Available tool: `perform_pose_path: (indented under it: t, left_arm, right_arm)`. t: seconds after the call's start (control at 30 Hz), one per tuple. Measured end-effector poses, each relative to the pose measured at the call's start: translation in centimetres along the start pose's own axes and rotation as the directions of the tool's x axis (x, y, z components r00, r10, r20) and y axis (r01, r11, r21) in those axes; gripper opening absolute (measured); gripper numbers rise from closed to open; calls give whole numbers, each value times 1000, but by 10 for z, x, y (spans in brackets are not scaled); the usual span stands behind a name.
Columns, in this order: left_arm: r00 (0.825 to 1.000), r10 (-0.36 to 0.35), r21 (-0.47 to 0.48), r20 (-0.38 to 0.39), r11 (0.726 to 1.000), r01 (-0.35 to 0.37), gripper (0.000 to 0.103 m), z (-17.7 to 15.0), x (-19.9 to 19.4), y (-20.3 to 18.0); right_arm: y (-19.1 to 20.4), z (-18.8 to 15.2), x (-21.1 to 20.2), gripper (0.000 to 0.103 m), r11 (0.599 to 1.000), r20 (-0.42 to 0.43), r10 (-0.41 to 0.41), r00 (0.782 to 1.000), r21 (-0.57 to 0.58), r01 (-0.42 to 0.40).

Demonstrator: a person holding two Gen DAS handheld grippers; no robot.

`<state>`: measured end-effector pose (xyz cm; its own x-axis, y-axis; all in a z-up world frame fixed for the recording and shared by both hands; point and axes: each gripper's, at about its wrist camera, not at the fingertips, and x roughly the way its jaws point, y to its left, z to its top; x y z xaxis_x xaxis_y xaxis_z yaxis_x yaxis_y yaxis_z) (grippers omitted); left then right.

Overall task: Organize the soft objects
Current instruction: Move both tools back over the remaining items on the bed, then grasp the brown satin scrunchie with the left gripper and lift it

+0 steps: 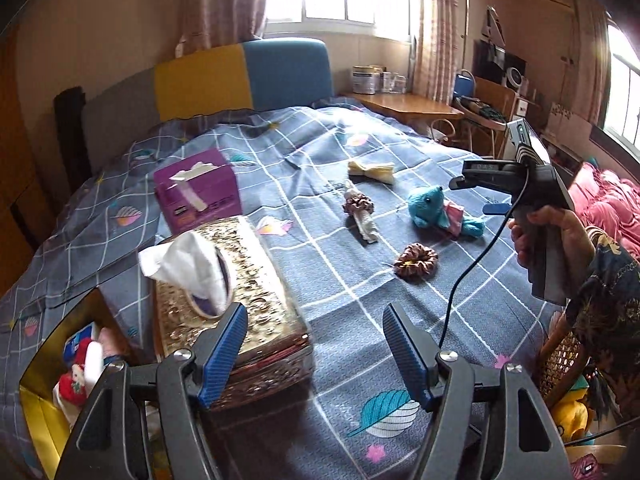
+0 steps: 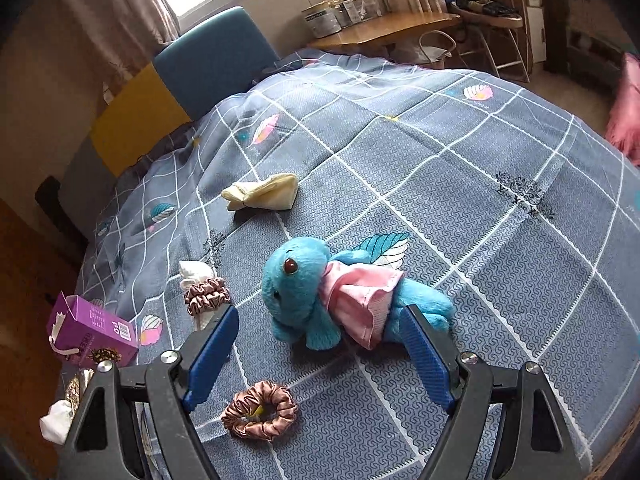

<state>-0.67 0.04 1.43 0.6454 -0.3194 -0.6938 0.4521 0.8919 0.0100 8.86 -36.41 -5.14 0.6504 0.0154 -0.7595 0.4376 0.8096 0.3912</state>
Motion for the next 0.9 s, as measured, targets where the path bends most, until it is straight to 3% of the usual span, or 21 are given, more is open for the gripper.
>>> perform_pose_path:
  t: [0.17, 0.9]
  left_arm:
    - [1000, -9, 48, -12, 999, 9, 71, 7, 11, -19]
    - [992, -41, 156, -121, 986, 60, 71, 19, 64, -71]
  right_arm:
    - [-12, 2, 4, 83, 997, -25, 21, 999, 79, -19]
    - [-30, 5, -3, 84, 974, -7, 114, 993, 198, -110]
